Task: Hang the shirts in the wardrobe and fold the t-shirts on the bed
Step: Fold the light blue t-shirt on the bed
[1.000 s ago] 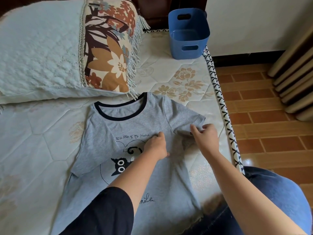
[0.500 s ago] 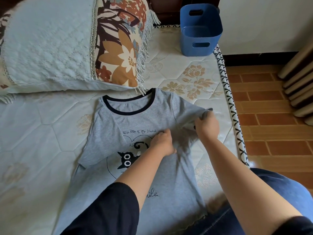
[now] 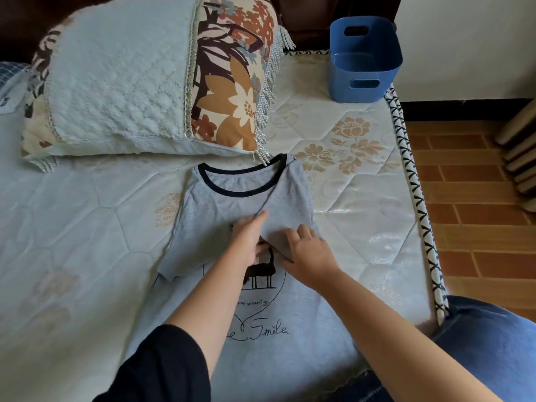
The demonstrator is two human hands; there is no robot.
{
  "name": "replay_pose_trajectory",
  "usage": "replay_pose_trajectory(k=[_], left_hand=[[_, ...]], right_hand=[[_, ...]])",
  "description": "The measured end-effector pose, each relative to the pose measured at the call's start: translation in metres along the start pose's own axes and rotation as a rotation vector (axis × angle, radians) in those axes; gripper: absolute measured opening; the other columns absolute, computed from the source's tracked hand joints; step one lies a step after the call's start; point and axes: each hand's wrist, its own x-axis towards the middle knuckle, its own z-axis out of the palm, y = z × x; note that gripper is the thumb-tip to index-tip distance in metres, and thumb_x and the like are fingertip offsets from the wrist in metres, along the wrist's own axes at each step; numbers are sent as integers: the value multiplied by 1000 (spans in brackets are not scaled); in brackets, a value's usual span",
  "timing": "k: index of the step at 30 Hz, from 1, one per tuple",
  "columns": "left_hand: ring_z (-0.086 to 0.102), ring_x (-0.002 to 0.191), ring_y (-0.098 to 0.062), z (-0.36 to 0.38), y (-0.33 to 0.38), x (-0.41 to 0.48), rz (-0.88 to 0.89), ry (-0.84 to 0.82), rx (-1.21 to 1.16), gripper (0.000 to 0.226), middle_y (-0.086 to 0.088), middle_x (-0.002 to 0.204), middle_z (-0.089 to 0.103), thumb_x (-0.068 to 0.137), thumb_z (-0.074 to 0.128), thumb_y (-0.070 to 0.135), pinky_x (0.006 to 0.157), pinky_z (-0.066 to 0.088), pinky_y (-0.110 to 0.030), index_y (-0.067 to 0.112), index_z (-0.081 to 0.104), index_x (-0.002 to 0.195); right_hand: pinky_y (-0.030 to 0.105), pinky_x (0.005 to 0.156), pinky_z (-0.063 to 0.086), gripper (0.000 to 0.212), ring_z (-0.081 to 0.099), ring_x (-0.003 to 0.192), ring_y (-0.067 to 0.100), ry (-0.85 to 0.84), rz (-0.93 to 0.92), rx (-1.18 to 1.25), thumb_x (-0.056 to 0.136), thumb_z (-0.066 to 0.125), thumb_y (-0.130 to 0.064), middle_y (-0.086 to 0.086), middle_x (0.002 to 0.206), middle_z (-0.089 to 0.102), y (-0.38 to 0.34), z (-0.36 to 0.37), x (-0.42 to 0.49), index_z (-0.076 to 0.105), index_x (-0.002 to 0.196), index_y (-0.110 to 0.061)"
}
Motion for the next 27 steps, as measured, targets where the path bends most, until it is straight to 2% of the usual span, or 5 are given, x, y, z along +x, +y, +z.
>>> replay_pose_trajectory(k=[9,15,20,23,27], left_hand=[[54,77,-22,-7,-20,1,596,374,701,12,-4,88,57,95,50,15,59,39,-30,7,52,104],[45,123,-30,-24,-48,20,1173,447,1265,43,-17,129,55,81,54,15,98,39,-48,4,48,123],[36,137,-23,-28,-65,27,1052,280,1472,53,-4,148,39,89,32,28,109,24,-52,12,45,138],[36,137,-21,-25,-65,28,1024,290,1478,54,-4,149,38,90,31,31,107,24,-52,12,45,139],[33,138,-19,-24,-67,30,1038,312,1456,56,-3,150,36,89,32,31,112,21,-47,12,42,140]], right_hand=[[30,86,41,30,57,98,25,16,-142,116,87,44,-18,5,106,60,23,8,-5,57,113,-11],[36,62,53,38,61,74,29,281,-166,121,80,34,-24,7,85,61,18,15,10,67,89,-8],[51,110,23,72,25,142,29,14,-238,0,85,7,-43,6,152,32,18,20,27,37,144,-16],[50,114,-5,79,-15,143,14,-16,-211,-13,78,-9,-62,-15,156,-7,29,31,39,2,150,-31],[46,111,-11,77,-13,142,10,65,-160,-25,77,-14,-71,-20,149,-11,40,29,65,-3,145,-35]])
